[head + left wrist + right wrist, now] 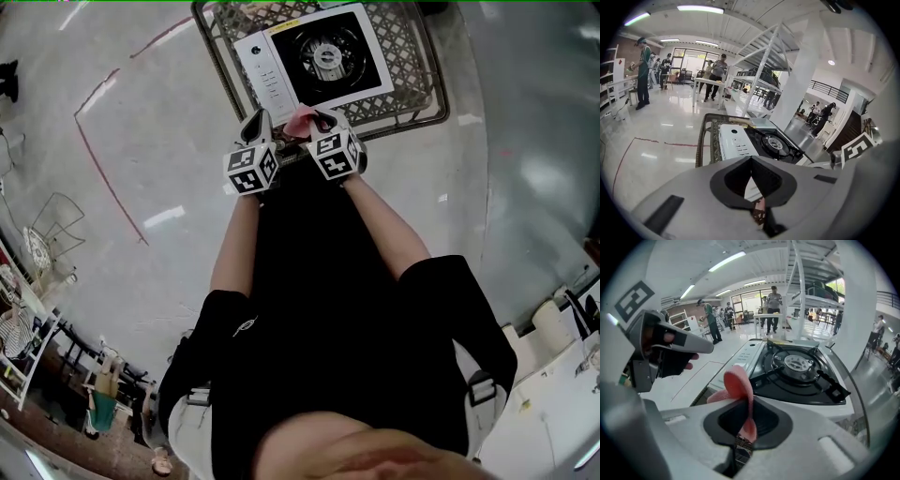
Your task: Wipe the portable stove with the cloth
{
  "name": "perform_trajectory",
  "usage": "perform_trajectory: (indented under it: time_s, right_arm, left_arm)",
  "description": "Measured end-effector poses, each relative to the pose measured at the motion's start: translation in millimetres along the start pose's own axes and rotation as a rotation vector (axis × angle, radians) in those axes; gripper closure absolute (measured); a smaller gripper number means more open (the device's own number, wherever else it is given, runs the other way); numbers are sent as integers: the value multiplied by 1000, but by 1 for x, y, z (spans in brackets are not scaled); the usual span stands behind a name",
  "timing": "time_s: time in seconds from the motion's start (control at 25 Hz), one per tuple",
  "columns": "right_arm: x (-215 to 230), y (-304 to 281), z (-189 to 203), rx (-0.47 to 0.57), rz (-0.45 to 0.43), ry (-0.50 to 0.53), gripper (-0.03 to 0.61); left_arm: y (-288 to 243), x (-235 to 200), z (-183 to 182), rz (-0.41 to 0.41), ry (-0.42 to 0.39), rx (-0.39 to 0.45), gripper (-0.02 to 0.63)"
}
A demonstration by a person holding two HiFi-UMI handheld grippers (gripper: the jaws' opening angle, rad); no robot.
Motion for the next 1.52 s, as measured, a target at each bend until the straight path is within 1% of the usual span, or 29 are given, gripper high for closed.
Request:
perform_trajectory:
  time_s: [0.12,0.28,0.52,0.64,0.72,0.84,0.92,1.0,1.16,1.24,1.36,1.52]
  right_arm:
    - [5,2,2,-7,10,-6,554]
    - [11,6,10,-23,42,-43,554]
    - [41,13,18,-54,110,-76,554]
    - [51,11,13,-51,102,-82,554]
    - [64,8,11,-48,101,-67,554]
    - [78,12,14,-51,97,3,554]
    - [82,9,19,-42,65,27,554]
    - [83,10,23,-25,22,46,554]
    - [89,11,24,3,-30,113,554]
    - [94,11,24,13,-41,124,554]
    - [99,16,31,19,-48,114,554]
    - [113,28,44,19,-44,117,554]
  left_arm:
    - [-9,8,-1,22,-9,-10,614]
    - [-19,13,4,49,-14,-39,614]
    - [-29,28,1,106,-21,-58,614]
    - [-38,34,1,119,-27,-70,614]
    - [-50,40,-4,115,-42,-72,614]
    - [-59,53,-10,97,-43,-45,614]
    - [-68,55,-11,65,-47,-30,614]
    - [-72,59,-8,31,-31,-20,614]
    - [-80,75,-3,7,-19,-24,614]
    - [-85,81,-1,-3,-14,-22,614]
    - [-90,88,2,-19,-18,-18,614]
    - [-100,105,5,-17,-35,-18,614]
Point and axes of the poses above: the fingertips, and each gripper's own axes: y backward along the fingers, x to its right, z out of its underside, the point moved 2 cm from there along y, backward along the fingers, and after that the axes turned 14 degrees about y, right-handed, at the moved point
